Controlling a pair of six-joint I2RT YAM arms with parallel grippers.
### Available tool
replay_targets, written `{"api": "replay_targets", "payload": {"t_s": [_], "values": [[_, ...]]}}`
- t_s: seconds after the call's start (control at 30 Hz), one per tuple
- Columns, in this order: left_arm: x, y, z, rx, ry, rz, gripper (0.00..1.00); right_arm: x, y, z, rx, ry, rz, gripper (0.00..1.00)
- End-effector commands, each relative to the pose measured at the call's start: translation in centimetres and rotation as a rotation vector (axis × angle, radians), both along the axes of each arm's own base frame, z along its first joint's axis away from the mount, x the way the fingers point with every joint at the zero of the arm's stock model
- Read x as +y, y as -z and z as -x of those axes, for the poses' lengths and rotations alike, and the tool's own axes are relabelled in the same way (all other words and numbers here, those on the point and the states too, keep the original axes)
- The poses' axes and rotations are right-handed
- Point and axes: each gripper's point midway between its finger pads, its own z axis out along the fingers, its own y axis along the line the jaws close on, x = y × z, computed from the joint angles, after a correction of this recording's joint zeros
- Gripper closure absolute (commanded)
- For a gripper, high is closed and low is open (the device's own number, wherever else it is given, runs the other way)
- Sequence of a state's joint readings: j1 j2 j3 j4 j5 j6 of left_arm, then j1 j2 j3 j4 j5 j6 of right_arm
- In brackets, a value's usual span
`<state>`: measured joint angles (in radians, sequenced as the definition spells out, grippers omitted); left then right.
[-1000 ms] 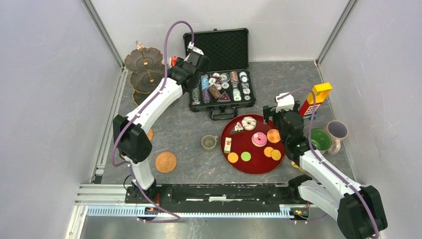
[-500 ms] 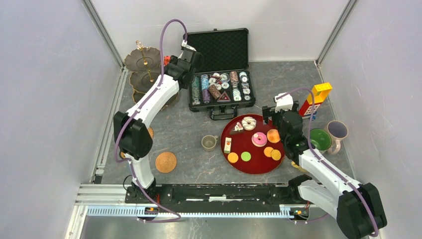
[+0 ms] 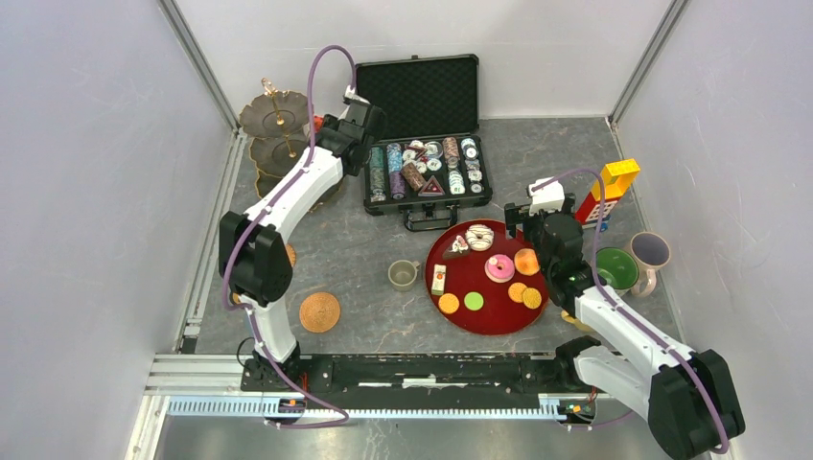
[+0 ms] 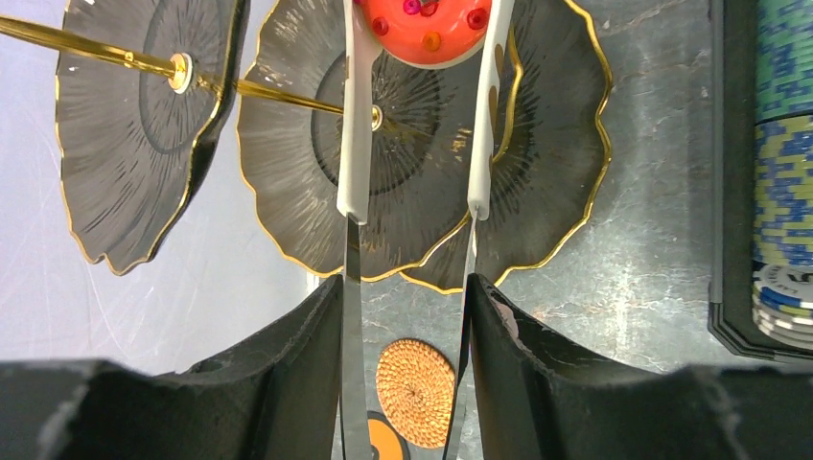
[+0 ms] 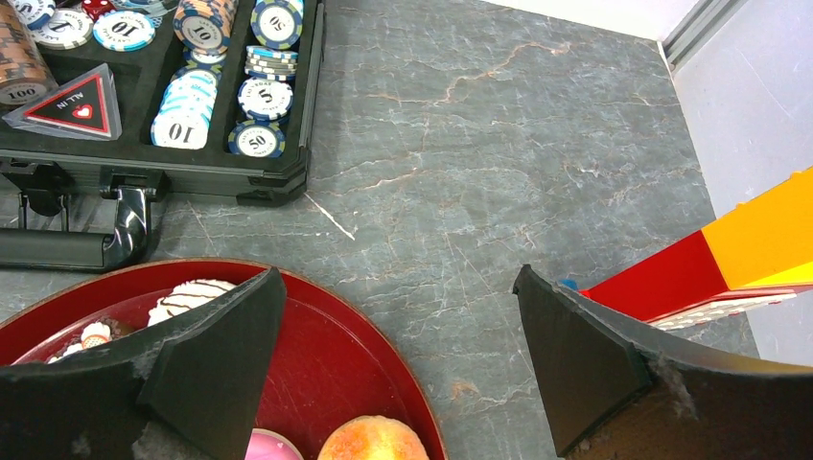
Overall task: Serve the afternoon tea
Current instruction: Place the desert on the desert table.
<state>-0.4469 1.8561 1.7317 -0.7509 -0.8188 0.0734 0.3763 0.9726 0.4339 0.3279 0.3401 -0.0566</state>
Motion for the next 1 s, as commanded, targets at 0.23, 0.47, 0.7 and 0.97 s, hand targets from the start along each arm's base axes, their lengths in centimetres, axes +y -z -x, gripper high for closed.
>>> {"api": "replay_targets", "payload": {"t_s": [0.23,0.47,0.7,0.97], "values": [[1.6,-2.2,0.1,-0.091,-0.045,-0.042,0.5,0.3,-1.7,-0.7,-0.054,-0.002,-0.033,0.02],[1.7,-2.0,0.3,-0.087,-0.046,-0.043,0.43,0.4,-1.7,-0.7,-0.055,-0.007,-0.037,0.02],[1.6,-2.2,0.4,-0.092,-0.041,-0.027,0.38,0.4,-1.6,-0.7,-0.052,-0.007,-0.036,0.02],[0.7,-2.6,0.9,-0.089,-0.014,0.017,0.41,0.7,-1.6,-0.8,-0.049,-0.018,-0.039,0.02]]}}
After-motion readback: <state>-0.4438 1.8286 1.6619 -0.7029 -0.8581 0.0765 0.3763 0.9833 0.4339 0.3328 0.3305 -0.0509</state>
